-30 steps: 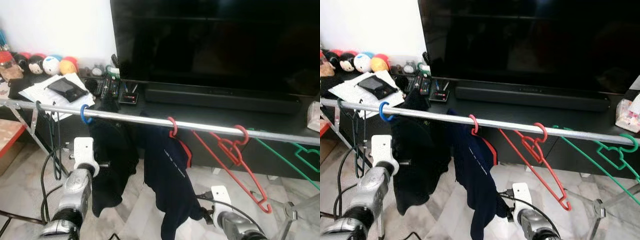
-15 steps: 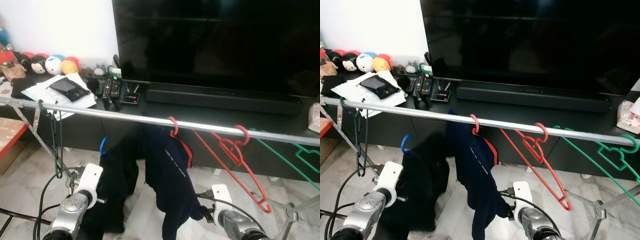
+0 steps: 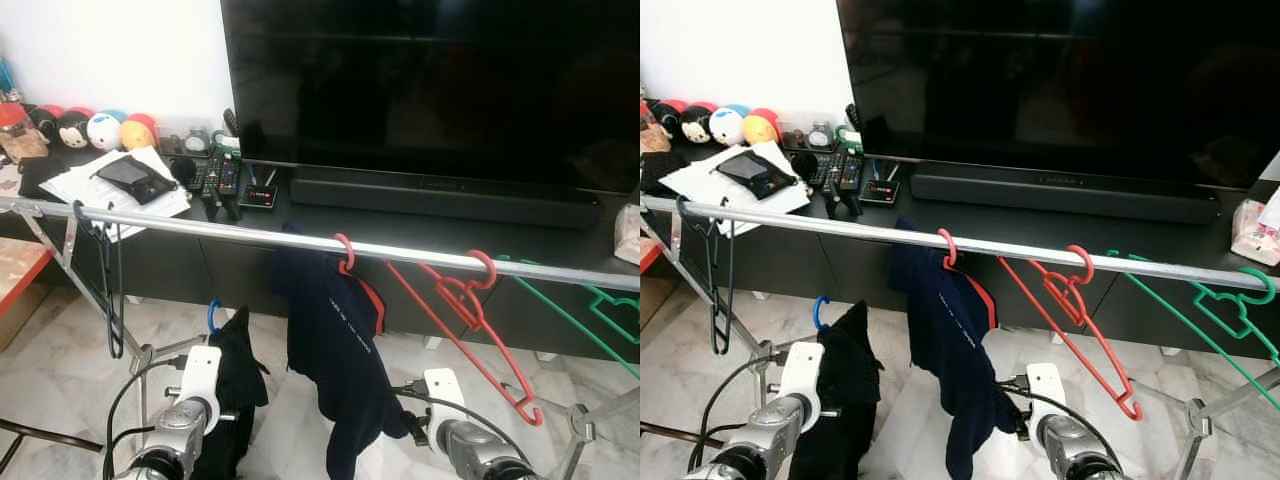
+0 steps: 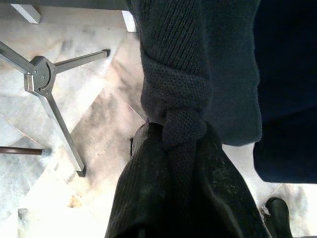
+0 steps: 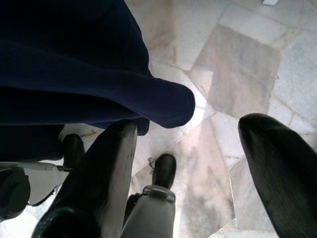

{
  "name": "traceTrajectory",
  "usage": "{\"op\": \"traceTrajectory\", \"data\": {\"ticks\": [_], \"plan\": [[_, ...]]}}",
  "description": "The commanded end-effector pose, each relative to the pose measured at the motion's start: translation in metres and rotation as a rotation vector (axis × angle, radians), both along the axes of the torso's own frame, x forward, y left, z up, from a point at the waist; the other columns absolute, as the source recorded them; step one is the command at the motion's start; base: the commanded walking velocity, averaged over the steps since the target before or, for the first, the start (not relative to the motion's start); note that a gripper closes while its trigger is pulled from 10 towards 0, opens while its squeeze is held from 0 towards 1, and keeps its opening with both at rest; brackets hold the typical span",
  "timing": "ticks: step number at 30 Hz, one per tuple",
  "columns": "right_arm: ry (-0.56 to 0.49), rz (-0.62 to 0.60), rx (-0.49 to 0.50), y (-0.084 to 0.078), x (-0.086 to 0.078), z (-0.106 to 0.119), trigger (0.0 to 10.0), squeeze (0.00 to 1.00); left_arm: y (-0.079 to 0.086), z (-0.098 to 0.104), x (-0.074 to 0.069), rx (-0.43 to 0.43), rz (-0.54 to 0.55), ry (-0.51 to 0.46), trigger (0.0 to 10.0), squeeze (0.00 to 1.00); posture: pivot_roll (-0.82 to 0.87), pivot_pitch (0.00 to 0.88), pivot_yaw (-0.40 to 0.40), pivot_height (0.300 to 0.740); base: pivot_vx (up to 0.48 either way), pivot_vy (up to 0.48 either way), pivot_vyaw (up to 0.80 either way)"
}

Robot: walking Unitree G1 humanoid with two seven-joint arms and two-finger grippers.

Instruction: Hang hanger

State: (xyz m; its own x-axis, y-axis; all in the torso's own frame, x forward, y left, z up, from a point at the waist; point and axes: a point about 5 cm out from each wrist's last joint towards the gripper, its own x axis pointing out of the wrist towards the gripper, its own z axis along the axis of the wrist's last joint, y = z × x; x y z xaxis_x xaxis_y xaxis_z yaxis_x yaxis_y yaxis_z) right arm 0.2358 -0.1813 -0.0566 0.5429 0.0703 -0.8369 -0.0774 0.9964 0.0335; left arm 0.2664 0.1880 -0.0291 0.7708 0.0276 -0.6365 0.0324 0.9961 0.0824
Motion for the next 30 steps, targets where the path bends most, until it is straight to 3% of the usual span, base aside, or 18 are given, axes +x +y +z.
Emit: {"op": "traceTrajectory", "data": {"ticks": [1,6,10,16,30], "plan": [[-0.005,-0.022,0.011,0.000,0.000,0.000,10.0,0.00,-0.002,-0.009,-0.011,0.001,-0.010,0.024,10.0,0.00,-0.11,0.000,-0.010,0.740,0.000,0.000,0.00],[0.001,-0.010,0.007,-0.001,-0.001,-0.001,10.0,0.00,0.010,-0.030,-0.042,0.030,0.033,0.138,10.0,0.00,-0.09,0.000,-0.018,0.740,0.000,0.000,0.00],[0.004,-0.001,0.005,-0.001,-0.001,-0.001,10.0,0.00,0.010,-0.023,-0.031,0.000,0.075,0.085,10.0,0.00,-0.09,0.000,-0.019,0.740,-0.246,0.000,0.00],[0.005,-0.007,0.004,-0.001,-0.003,-0.002,10.0,0.00,0.010,-0.026,-0.037,0.006,0.066,0.099,10.0,0.00,-0.10,0.000,-0.013,0.740,-0.246,0.000,0.00],[0.006,-0.003,0.000,-0.001,-0.004,-0.002,10.0,0.00,0.009,-0.023,-0.034,0.004,0.083,0.040,10.0,0.00,-0.10,0.000,-0.019,0.740,-0.259,0.000,0.00]]}}
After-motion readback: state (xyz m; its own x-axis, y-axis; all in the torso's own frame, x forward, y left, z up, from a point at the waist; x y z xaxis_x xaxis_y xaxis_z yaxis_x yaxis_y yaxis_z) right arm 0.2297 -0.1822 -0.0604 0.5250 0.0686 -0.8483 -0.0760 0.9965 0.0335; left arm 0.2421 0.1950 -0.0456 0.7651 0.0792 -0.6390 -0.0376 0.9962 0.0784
